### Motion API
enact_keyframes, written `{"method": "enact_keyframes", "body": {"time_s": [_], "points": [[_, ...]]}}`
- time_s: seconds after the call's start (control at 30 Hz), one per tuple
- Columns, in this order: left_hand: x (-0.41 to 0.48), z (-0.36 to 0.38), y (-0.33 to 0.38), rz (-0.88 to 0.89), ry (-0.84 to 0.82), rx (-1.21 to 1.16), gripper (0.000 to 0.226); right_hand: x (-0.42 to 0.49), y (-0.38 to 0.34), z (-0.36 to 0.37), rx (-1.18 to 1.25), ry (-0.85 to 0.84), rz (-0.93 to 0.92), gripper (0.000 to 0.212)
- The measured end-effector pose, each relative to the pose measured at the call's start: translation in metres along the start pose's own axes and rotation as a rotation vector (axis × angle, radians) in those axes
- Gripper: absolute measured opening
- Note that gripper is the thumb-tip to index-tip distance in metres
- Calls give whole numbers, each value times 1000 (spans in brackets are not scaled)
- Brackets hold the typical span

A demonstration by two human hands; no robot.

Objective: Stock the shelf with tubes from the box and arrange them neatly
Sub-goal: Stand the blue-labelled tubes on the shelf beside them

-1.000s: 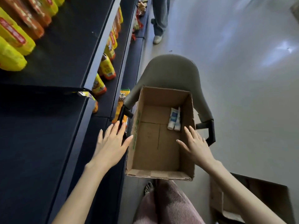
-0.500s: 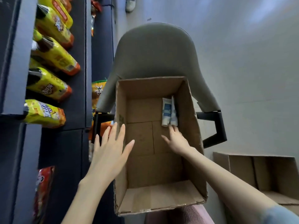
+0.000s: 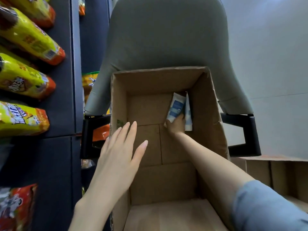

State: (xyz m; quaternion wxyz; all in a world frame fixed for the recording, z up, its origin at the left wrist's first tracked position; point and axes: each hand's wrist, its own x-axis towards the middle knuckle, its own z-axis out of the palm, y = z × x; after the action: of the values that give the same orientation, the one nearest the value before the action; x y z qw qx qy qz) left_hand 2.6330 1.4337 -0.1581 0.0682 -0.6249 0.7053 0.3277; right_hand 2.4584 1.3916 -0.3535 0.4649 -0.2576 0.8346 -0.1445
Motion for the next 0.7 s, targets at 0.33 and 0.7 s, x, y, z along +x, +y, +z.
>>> {"method": "enact_keyframes", "body": {"time_s": [0.33,0.7], "points": [[0,11,-4,-51,42,-298,59,-5,-7,1,482,-201,106,52],[13,21,5,-181,160,-715,51,-142,-8,-54,505,-510,-258,46]]}}
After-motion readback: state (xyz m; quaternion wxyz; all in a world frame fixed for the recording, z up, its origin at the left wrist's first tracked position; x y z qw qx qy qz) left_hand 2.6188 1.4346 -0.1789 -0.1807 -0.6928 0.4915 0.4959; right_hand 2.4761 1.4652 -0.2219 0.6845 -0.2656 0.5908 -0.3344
